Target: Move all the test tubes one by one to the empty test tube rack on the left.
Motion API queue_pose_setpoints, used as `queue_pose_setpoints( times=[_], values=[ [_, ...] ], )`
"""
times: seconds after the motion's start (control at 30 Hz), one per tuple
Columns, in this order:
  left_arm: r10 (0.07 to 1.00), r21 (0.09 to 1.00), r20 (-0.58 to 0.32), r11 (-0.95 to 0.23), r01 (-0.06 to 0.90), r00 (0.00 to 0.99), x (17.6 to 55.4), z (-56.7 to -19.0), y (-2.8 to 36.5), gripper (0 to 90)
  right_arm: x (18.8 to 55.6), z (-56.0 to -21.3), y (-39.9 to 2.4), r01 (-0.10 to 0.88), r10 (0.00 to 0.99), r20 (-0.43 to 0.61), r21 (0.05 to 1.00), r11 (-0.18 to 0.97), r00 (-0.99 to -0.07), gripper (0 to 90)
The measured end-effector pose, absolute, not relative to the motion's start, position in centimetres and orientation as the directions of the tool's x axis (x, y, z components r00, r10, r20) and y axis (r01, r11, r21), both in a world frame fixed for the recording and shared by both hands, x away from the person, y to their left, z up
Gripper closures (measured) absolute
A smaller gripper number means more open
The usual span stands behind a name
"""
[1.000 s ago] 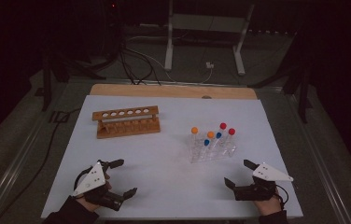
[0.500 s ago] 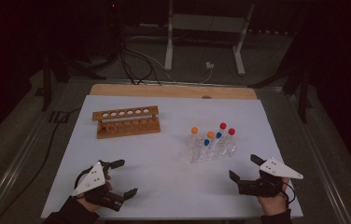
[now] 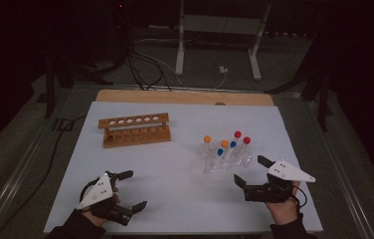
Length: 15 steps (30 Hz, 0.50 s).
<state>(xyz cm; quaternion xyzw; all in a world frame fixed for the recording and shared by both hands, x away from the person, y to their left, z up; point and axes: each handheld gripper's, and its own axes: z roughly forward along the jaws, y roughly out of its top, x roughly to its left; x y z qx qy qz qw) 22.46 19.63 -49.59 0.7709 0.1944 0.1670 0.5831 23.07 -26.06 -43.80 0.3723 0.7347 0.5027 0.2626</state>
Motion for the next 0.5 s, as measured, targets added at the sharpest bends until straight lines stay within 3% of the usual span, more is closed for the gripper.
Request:
queue_pose_setpoints(
  times=[0.3, 0.43, 0.5],
  values=[
    [0.491, 0.965, 0.029, -0.241, 0.104, 0.871, 22.4, -49.6, 19.7, 0.4, 24.6, -43.6, -24.0, 0.296, 0.802, 0.004, 0.931, 0.216, -0.597, 0.6],
    [0.489, 0.965, 0.029, -0.243, 0.104, 0.872, 22.4, -49.6, 19.6, 0.4, 25.0, -44.0, -23.3, 0.307, 0.811, 0.009, 0.928, 0.212, -0.585, 6.6],
    [0.489, 0.964, 0.03, -0.243, 0.103, 0.872, 22.4, -49.6, 19.6, 0.4, 25.5, -44.4, -22.9, 0.323, 0.819, 0.025, 0.925, 0.198, -0.573, 15.8]
  ],
)
